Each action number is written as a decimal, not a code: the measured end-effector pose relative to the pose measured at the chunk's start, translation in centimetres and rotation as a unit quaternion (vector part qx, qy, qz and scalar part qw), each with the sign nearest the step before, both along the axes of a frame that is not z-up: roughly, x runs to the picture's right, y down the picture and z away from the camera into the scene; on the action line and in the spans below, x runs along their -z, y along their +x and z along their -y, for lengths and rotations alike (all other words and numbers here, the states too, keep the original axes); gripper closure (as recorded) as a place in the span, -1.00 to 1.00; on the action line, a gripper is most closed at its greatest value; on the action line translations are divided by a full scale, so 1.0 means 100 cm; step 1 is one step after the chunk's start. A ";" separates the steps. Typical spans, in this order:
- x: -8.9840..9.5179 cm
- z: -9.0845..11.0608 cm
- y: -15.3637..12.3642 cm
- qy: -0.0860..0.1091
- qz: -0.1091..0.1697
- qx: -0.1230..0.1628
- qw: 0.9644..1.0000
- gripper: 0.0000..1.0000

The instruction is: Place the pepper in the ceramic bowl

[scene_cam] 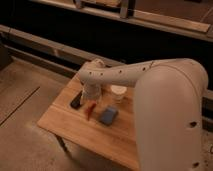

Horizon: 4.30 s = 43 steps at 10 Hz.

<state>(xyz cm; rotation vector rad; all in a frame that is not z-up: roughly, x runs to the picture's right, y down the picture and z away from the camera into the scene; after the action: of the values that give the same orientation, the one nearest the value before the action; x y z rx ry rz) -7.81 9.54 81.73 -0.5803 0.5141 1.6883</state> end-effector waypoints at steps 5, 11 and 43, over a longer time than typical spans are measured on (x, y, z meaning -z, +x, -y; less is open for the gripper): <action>-0.011 -0.003 0.008 -0.018 -0.017 0.002 1.000 -0.30; -0.023 -0.021 -0.017 -0.060 0.028 0.069 0.995 0.55; -0.003 0.205 -0.014 0.154 0.025 0.080 0.985 1.00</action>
<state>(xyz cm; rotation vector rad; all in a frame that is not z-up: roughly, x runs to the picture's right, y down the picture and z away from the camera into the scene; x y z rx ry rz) -9.17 -10.92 82.04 -0.3449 0.2483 1.5576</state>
